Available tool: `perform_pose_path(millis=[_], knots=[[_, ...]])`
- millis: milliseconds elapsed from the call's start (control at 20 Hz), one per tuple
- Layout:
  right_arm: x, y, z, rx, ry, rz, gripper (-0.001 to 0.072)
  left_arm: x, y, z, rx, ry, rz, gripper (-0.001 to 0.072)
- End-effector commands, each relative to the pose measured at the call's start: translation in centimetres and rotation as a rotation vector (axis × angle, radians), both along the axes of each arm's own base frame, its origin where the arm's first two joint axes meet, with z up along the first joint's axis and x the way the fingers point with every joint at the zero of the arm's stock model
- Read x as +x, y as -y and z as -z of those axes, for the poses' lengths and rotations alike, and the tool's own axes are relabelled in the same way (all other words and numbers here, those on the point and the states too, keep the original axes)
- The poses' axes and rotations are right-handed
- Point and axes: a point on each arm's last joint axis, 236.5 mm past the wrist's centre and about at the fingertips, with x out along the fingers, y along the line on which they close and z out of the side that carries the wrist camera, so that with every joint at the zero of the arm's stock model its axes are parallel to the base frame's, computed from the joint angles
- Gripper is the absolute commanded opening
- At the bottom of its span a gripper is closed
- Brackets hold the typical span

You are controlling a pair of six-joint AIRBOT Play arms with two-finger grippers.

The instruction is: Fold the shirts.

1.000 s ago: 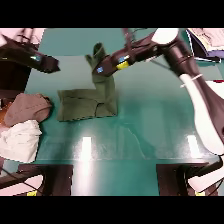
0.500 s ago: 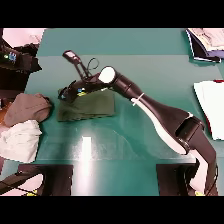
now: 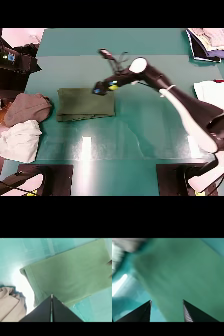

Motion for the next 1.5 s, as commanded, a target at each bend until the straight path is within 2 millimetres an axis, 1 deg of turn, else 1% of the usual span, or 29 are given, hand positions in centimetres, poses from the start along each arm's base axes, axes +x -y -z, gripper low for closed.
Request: perform_pose_path(millis=[0,50,100,150,200,300,400,500,600,800,900,950,1000,1050,1100,1200,1250,1300,1350,1400,1450], knots=[[0.8,8.7,4.2,-0.071,-0.213,0.196,0.0441,0.1,0.0,-0.2,-0.003,0.008,0.0,0.0026],[1.0,10.3,5.3,-0.076,-0.257,0.24,0.0442,0.2,0.0,-0.2,-0.004,0.014,-0.002,0.0026],[0.9,10.9,6.0,-0.063,-0.292,0.268,0.0467,0.4,0.1,-0.3,-0.007,0.02,-0.002,0.0026],[0.8,11.0,6.6,-0.035,-0.332,0.298,0.055,0.4,0.1,-0.4,-0.008,0.024,-0.002,0.0026],[0.8,10.8,7.0,-0.009,-0.36,0.322,0.0599,0.5,0.1,-0.5,-0.01,0.028,-0.004,0.0026],[0.4,9.8,7.9,0.013,-0.399,0.334,0.0599,0.6,0.1,-0.5,-0.012,0.034,-0.004,0.0026],[-0.1,7.7,8.8,0.022,-0.427,0.308,0.0597,0.6,0.2,-0.1,-0.013,0.026,-0.005,0.0026],[-0.3,4.9,9.5,0.046,-0.461,0.28,0.0597,0.5,0.2,0.5,-0.012,0.007,-0.004,0.0026],[-0.4,2.6,10.3,0.062,-0.488,0.27,0.0596,0.3,0.2,0.9,-0.012,-0.004,-0.002,0.0026],[0.0,-2.2,10.5,0.132,-0.502,0.27,0.0588,0.3,0.2,0.8,-0.009,-0.002,0.009,0.0026],[-0.2,-4.1,10.3,0.14,-0.482,0.241,0.0514,0.3,0.3,0.8,-0.005,0.0,0.016,0.0026],[-0.4,-4.9,10.1,0.143,-0.47,0.225,0.0363,0.3,0.3,0.8,-0.005,0.0,0.016,0.0026],[-0.3,-5.4,9.8,0.148,-0.448,0.211,0.0229,0.3,0.3,0.8,-0.005,0.0,0.016,0.0026],[0.0,-5.7,9.3,0.153,-0.405,0.195,0.0064,0.3,0.3,0.8,-0.005,0.0,0.016,0.0026],[0.2,-6.0,8.6,0.161,-0.37,0.175,0.0018,0.3,0.3,0.8,-0.005,0.0,0.016,0.0026],[1.0,-6.1,7.0,0.182,-0.326,0.152,0.0016,0.3,0.3,0.8,-0.002,0.001,0.021,0.0026],[1.6,-5.6,6.0,0.194,-0.312,0.155,0.0016,0.3,0.3,0.9,-0.002,0.0,0.021,0.0026],[2.5,-4.6,4.8,0.204,-0.292,0.169,0.0015,0.2,0.3,0.9,-0.001,-0.003,0.022,0.0026],[3.6,-2.9,3.8,0.192,-0.258,0.182,0.0015,0.1,0.3,0.9,-0.001,-0.006,0.022,0.0026],[4.7,-0.6,2.8,0.161,-0.212,0.195,0.0014,0.0,0.3,1.0,0.0,-0.01,0.023,0.0026],[5.8,2.2,2.0,0.116,-0.179,0.223,0.0014,0.0,0.3,1.0,0.0,-0.01,0.023,0.0026]])
